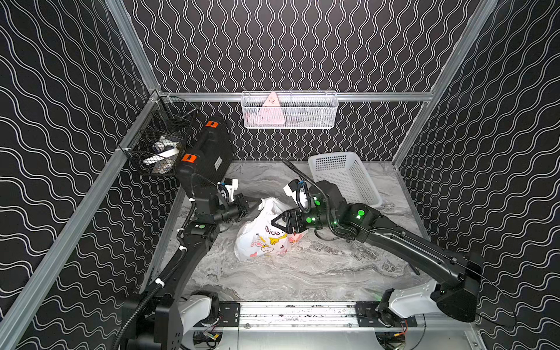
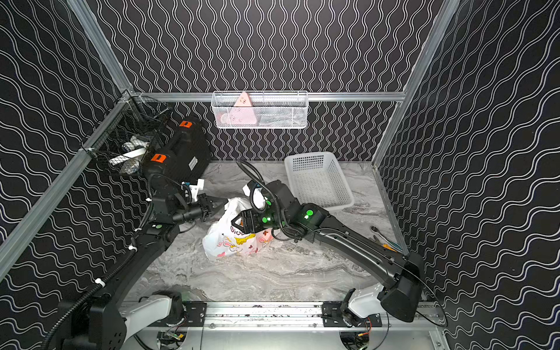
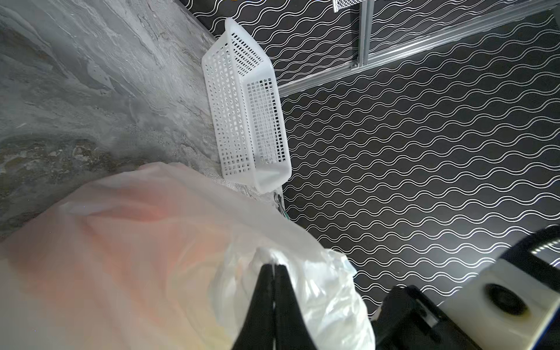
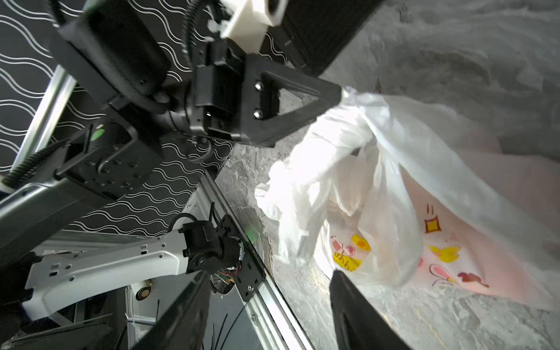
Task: Place the oranges into plastic bags & tie knots
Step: Tie the plastic bag at the center of the board.
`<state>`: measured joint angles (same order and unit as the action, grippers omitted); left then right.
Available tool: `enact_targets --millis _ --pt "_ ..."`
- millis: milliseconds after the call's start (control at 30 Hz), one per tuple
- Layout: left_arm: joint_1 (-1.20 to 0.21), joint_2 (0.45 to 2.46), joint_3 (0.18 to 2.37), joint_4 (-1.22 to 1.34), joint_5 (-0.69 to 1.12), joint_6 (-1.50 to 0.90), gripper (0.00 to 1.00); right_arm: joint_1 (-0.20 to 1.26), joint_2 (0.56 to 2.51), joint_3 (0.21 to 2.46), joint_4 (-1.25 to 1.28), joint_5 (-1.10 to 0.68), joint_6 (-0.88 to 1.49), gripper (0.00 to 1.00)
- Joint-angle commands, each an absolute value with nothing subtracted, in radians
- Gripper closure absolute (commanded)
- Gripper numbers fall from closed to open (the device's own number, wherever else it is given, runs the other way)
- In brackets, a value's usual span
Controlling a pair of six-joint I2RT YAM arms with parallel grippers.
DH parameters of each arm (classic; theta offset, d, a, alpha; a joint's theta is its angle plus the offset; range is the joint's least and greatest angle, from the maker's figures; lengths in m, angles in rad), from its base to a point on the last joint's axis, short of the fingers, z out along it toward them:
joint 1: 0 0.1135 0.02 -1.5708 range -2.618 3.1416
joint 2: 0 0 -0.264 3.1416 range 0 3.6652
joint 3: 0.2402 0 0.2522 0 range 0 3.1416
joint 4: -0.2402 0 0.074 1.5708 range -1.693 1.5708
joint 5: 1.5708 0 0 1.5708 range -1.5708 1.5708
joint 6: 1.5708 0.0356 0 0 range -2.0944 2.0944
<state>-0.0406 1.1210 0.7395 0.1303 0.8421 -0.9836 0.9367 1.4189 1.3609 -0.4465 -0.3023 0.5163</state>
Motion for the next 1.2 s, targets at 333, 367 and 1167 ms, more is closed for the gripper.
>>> enact_targets --millis 333,367,1167 --pt "-0.041 1.117 0.739 0.135 0.867 -0.959 1.0 0.939 1.513 1.376 -0.377 -0.301 0.559 0.53" --pt "-0.04 1.115 0.739 0.134 0.868 -0.958 1.0 0.939 1.517 1.375 -0.363 -0.303 0.56 0.55" --pt "-0.012 1.495 0.94 0.218 0.621 -0.792 1.0 0.936 1.285 0.928 -0.502 -0.149 0.537 1.0"
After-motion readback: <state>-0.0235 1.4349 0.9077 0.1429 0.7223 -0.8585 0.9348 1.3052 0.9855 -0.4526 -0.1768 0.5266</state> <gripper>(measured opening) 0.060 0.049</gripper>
